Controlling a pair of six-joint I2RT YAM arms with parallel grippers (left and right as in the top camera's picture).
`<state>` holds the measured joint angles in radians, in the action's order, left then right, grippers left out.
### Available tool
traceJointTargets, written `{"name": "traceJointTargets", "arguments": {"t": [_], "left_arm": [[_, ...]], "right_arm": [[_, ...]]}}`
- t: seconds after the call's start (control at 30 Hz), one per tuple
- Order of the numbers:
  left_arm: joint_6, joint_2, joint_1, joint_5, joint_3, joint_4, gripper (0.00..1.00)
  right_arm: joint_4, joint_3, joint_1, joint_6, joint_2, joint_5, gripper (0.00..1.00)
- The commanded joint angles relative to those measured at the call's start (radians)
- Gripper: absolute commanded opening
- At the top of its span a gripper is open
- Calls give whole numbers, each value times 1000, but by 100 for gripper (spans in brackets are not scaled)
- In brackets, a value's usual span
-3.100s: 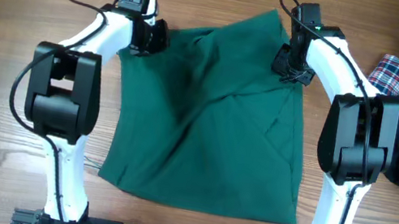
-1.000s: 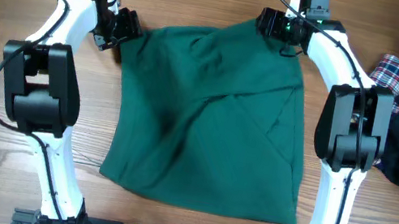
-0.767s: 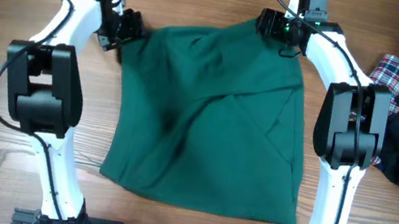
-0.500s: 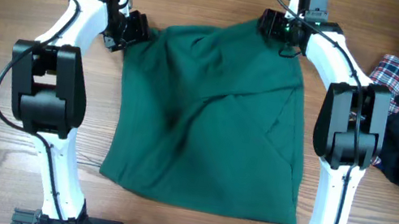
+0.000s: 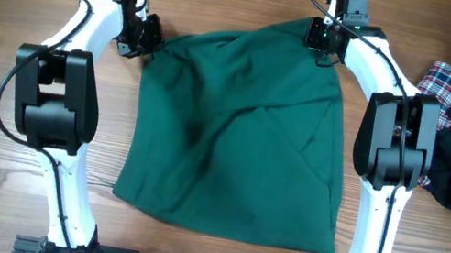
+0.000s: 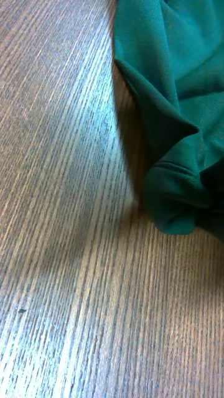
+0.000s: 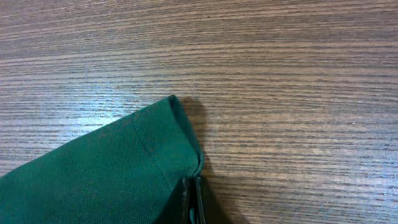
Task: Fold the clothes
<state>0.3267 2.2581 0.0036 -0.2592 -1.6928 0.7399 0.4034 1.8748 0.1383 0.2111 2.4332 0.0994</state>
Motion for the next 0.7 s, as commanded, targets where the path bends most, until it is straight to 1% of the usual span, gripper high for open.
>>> {"name": "traceJointTargets", "arguments": {"t": [0.0, 0.1, 0.13, 0.17, 0.2, 0.27, 0.33, 0.67], "left_arm": [[-9, 3, -1, 12, -6, -3, 4], [-10, -9, -2, 8, -6, -3, 4], [-9, -9, -2, 8, -6, -3, 4], [-9, -9, -2, 8, -6, -3, 4], [-9, -8, -2, 8, -6, -3, 4], [-9, -8, -2, 8, -6, -3, 4], [-9, -8, -2, 8, -6, -3, 5], [-5, -8, -2, -3, -6, 0, 6]], "right_arm": [[17, 13, -3, -2, -67, -33, 4], [18, 13, -3, -2, -116, -33, 5], [13, 13, -3, -2, -117, -33, 19], [9, 13, -3, -2, -117, -33, 43], [4, 13, -3, -11, -113, -33, 60], [-8, 13, -3, -29, -111, -32, 73], [-50, 13, -3, -63, -111, -9, 77], [-154, 13, 5, -61, -2, -10, 78]]}}
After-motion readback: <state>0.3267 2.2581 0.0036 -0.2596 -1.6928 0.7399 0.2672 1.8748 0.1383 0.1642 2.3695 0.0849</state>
